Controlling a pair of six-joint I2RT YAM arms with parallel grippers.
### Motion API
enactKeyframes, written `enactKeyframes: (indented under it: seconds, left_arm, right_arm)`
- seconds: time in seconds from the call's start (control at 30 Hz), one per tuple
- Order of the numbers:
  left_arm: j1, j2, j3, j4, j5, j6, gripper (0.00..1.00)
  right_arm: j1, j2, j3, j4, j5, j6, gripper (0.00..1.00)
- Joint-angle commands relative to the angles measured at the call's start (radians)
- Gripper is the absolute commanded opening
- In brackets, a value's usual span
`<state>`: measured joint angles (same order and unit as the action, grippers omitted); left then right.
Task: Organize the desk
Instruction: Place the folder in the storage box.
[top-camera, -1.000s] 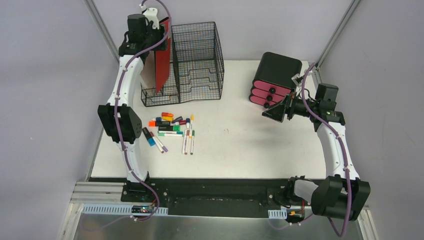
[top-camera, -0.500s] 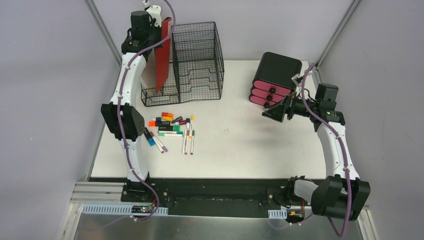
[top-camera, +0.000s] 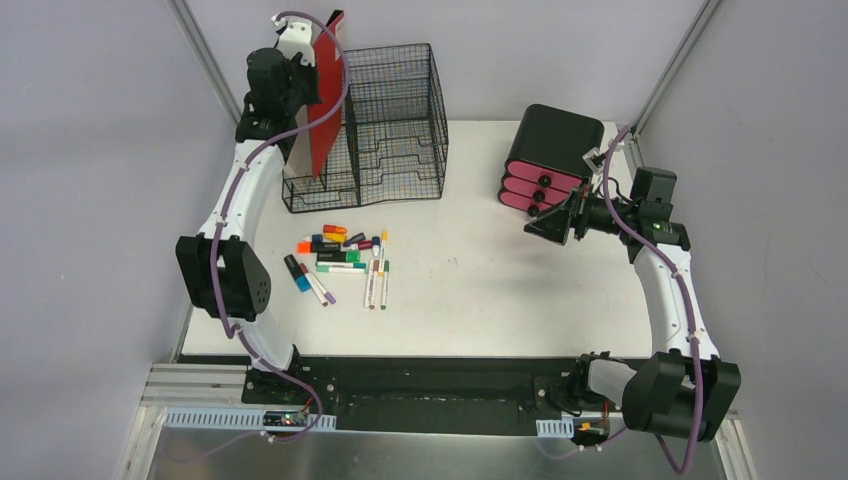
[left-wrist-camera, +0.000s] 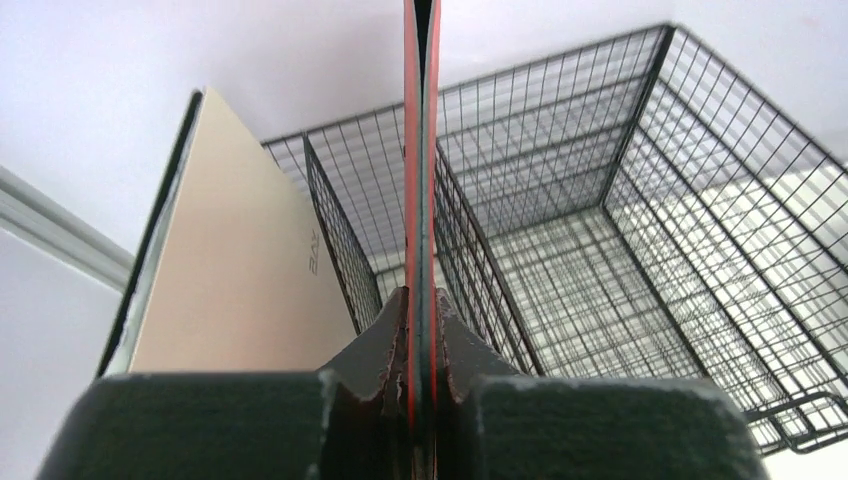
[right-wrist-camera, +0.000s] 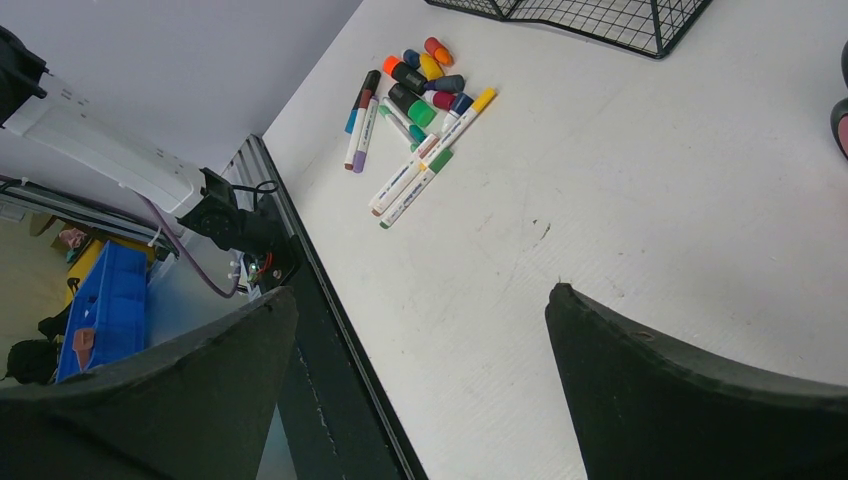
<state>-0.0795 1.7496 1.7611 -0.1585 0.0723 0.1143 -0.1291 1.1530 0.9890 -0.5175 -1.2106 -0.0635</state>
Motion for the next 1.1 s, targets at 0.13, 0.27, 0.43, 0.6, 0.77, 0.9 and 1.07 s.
enactKeyframes:
  seconds: [0.13, 0.27, 0.43, 0.6, 0.77, 0.9, 1.07]
  left_arm:
    - [0.014, -0.089, -0.149, 0.482, 0.063, -0.008, 0.00]
    - [0.031, -0.085, -0.242, 0.599, 0.095, -0.048, 0.00]
    - [0.045, -0.074, -0.343, 0.721, 0.131, -0.078, 0.00]
    - [0.063, -0.058, -0.433, 0.816, 0.150, -0.096, 0.00]
    - [0.098, -0.046, -0.485, 0.889, 0.175, -0.165, 0.00]
    - [0.120, -0.039, -0.473, 0.935, 0.191, -0.215, 0.00]
    - [0.121, -0.018, -0.428, 0.966, 0.206, -0.236, 0.00]
  right_arm:
    - [-0.007, -0.022, 0.035, 0.011, 0.003, -0.032, 0.99]
    - [-0.007, -0.024, 0.037, 0.008, 0.004, -0.037, 0.99]
    - [-0.008, -0.023, 0.038, 0.005, 0.003, -0.039, 0.99]
    - [-0.007, -0.024, 0.039, 0.001, 0.004, -0.042, 0.99]
    - [-0.007, -0.022, 0.038, 0.001, 0.004, -0.042, 0.99]
    - [-0.007, -0.020, 0.037, 0.003, 0.006, -0.044, 0.99]
    - [-0.007, -0.018, 0.036, 0.003, 0.009, -0.045, 0.99]
